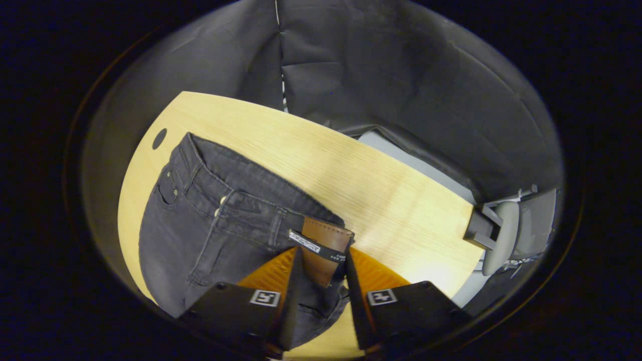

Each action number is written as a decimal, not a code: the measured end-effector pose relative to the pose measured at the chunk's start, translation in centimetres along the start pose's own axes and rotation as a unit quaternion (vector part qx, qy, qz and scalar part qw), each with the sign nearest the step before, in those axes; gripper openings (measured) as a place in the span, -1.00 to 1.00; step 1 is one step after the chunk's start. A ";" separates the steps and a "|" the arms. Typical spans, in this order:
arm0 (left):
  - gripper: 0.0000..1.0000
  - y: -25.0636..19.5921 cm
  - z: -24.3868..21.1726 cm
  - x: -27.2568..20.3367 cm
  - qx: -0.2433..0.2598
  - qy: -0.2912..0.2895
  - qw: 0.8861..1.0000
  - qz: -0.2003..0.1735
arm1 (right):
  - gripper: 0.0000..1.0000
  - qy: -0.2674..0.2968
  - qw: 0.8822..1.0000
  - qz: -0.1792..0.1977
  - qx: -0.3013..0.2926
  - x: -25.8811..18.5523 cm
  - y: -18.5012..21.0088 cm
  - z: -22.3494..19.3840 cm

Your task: Grasp the waist and the cuffs of the jeans and fold them to make the two legs overlap; first hold the waist and fold one-third of the jeans toward the cuffs, then hold the cuffs and fold the remaining one-third in the same direction to finish folding.

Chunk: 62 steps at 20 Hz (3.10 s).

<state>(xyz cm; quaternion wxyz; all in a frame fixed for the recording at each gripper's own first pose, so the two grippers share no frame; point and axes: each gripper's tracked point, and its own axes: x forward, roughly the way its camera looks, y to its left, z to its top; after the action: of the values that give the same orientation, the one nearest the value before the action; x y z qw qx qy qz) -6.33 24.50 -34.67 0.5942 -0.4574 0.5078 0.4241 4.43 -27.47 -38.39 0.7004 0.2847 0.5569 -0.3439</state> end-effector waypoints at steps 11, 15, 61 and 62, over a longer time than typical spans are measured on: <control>-0.87 -2.0 -0.2 -7.6 -0.139 0.073 0.986 -0.061 | -0.72 0.136 0.946 0.214 0.204 -7.3 2.9 1.3; -0.87 -4.1 0.5 -10.8 -0.149 0.086 0.983 -0.057 | -0.66 0.173 0.920 0.241 0.255 -10.7 6.1 2.9; 0.96 -30.7 7.4 -17.2 0.177 -0.044 0.974 -0.136 | 0.95 0.057 0.935 0.318 0.146 -12.6 21.6 9.0; 0.96 -30.9 6.3 -20.4 0.207 -0.080 0.961 -0.165 | 0.95 0.021 0.940 0.326 0.095 -14.2 20.8 8.5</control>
<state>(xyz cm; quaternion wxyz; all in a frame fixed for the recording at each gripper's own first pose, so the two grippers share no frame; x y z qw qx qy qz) 22.40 23.00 -10.56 0.7762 -0.3664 0.4530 0.2408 23.98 -19.26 -22.31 0.7318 0.5231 0.4132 -0.1419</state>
